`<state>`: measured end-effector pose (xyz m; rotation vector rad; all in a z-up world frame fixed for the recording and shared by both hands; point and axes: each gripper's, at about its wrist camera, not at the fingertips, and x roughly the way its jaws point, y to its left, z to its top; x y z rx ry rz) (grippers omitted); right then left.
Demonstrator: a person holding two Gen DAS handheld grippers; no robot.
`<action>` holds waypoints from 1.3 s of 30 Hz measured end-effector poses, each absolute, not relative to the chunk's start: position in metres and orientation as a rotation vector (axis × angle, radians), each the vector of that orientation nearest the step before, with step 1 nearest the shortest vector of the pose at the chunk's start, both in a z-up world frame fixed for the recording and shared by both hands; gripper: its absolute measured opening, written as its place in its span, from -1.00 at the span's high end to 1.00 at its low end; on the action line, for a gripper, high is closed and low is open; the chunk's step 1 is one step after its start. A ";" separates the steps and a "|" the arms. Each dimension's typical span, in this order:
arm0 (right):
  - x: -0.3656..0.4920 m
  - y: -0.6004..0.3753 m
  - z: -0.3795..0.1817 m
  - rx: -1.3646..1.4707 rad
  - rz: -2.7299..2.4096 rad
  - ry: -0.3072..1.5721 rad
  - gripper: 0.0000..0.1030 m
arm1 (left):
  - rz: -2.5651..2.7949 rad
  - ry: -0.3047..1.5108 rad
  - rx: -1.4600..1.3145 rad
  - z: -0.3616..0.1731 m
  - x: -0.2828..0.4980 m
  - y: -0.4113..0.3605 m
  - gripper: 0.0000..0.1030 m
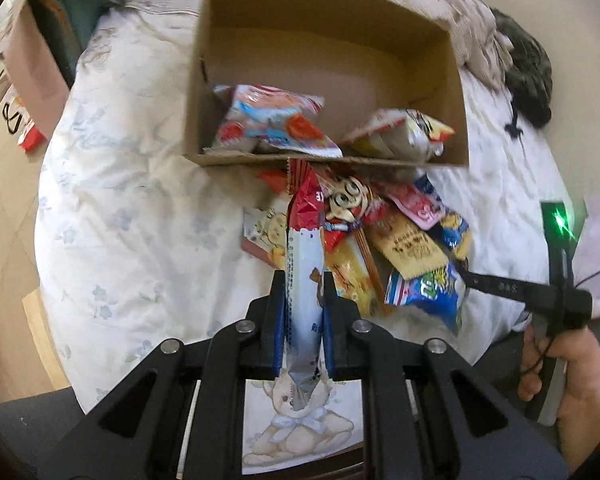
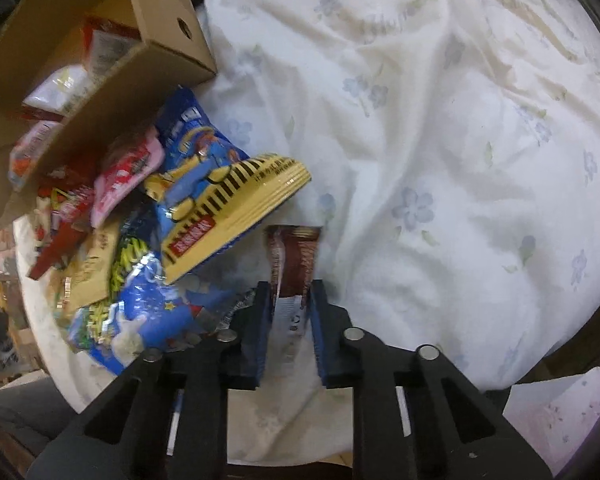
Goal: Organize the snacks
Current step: 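Lower the stick snack into the box left while the right lowers the chocolate bar in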
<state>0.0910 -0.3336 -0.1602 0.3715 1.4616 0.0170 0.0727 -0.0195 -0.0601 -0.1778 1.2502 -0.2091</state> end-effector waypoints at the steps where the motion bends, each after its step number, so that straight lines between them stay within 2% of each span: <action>1: 0.090 -0.336 -0.156 0.384 0.021 1.448 0.65 | -0.202 1.244 -0.184 -0.058 0.075 -0.018 0.76; 13: 0.050 -0.376 -0.075 0.630 0.132 1.140 0.65 | -0.128 1.170 -0.209 -0.046 0.079 -0.005 0.76; 20: 0.076 -0.341 -0.038 0.507 0.258 1.048 0.65 | -0.089 1.108 -0.192 -0.032 0.082 -0.001 0.76; 28: 0.134 -0.289 -0.042 0.339 0.316 1.056 0.65 | -0.067 1.091 -0.182 -0.034 0.086 0.005 0.76; 39: 0.211 -0.239 -0.078 0.223 0.336 1.131 0.65 | -0.071 1.088 -0.164 -0.022 0.128 0.003 0.76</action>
